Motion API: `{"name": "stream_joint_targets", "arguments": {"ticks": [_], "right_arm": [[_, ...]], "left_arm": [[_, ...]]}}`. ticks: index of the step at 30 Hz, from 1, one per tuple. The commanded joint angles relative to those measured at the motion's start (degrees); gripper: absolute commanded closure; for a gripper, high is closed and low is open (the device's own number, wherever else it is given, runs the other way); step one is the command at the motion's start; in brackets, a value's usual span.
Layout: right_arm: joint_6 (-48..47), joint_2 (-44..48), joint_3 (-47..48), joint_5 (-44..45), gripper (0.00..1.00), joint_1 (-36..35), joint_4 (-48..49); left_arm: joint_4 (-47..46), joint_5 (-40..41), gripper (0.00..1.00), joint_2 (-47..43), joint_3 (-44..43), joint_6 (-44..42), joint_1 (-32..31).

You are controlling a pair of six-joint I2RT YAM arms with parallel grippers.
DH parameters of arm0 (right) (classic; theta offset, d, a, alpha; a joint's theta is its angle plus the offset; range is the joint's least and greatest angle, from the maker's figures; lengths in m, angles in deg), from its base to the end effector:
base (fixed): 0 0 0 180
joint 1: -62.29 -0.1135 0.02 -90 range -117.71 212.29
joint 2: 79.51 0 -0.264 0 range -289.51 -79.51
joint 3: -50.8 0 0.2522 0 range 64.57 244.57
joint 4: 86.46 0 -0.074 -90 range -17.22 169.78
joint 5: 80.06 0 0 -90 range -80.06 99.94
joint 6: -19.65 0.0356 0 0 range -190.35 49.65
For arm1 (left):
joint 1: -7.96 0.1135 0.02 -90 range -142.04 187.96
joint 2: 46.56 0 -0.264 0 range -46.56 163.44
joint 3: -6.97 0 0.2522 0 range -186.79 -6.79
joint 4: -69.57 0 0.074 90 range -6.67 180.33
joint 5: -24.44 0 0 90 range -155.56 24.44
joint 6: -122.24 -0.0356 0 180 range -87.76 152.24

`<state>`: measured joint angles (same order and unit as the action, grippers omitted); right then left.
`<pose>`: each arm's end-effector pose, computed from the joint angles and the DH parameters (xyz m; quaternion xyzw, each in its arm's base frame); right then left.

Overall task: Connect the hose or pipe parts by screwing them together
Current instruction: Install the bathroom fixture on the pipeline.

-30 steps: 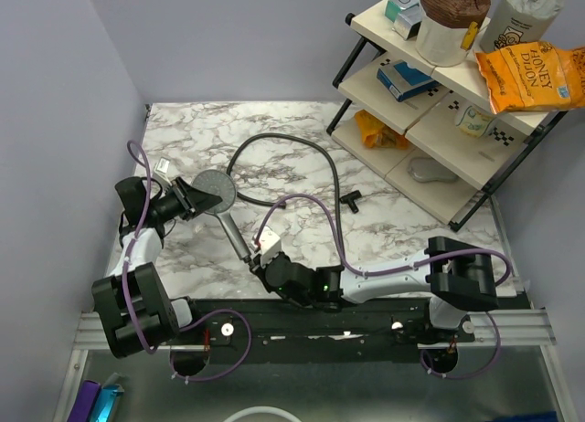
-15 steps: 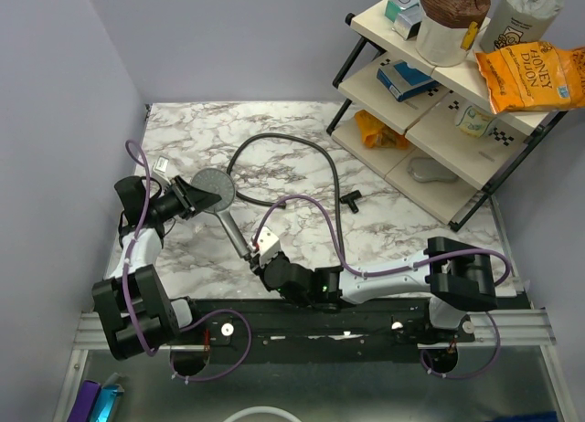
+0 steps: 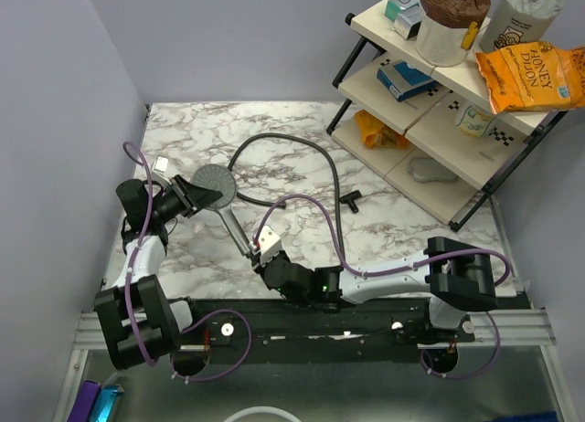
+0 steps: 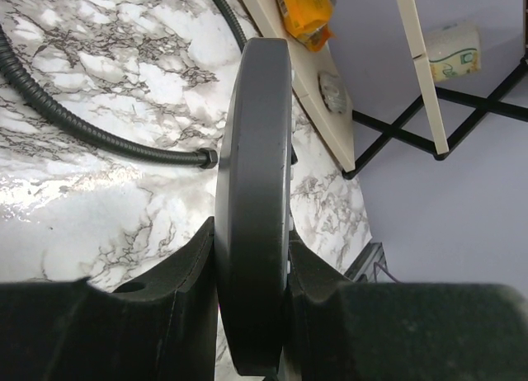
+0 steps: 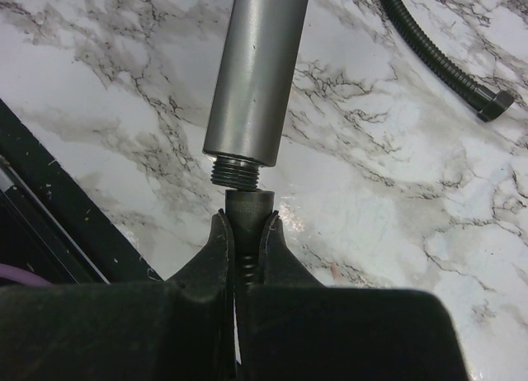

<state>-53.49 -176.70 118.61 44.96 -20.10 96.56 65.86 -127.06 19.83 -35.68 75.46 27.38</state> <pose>0.0686 0.3593 0.2059 -0.3052 0.7673 0.2175 0.5205 0.2279 0.0472 0.2227 -0.1156 0.7539 -0.5115 0.3958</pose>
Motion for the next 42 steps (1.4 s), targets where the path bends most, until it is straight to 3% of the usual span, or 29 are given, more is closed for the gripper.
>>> {"name": "stream_joint_targets", "arguments": {"ticks": [1,19,27,32,37,42], "right_arm": [[-0.51,1.21,2.65,3.47,0.99,0.74,10.64],[-2.73,-0.02,7.40,0.83,0.96,4.25,11.62],[8.09,2.53,-6.55,-0.13,0.97,4.34,7.23],[12.67,3.23,-10.09,-1.27,0.97,4.25,3.62],[12.85,0.17,-9.05,-3.03,0.96,4.34,1.78],[12.93,-7.30,-1.67,-5.49,0.93,4.34,-3.58]], "left_arm": [[-6.07,-3.72,1.00,0.41,2.33,3.79,-1.58],[-3.28,-3.46,1.00,1.55,1.20,0.55,-4.66],[-0.28,-1.36,1.00,1.02,0.50,-1.56,-1.67],[1.13,-0.82,1.00,1.28,0.23,-2.00,0.70],[1.56,-0.73,1.00,1.20,0.15,-2.17,1.24],[3.67,-0.12,1.00,1.20,-0.30,-3.67,1.32]]}}
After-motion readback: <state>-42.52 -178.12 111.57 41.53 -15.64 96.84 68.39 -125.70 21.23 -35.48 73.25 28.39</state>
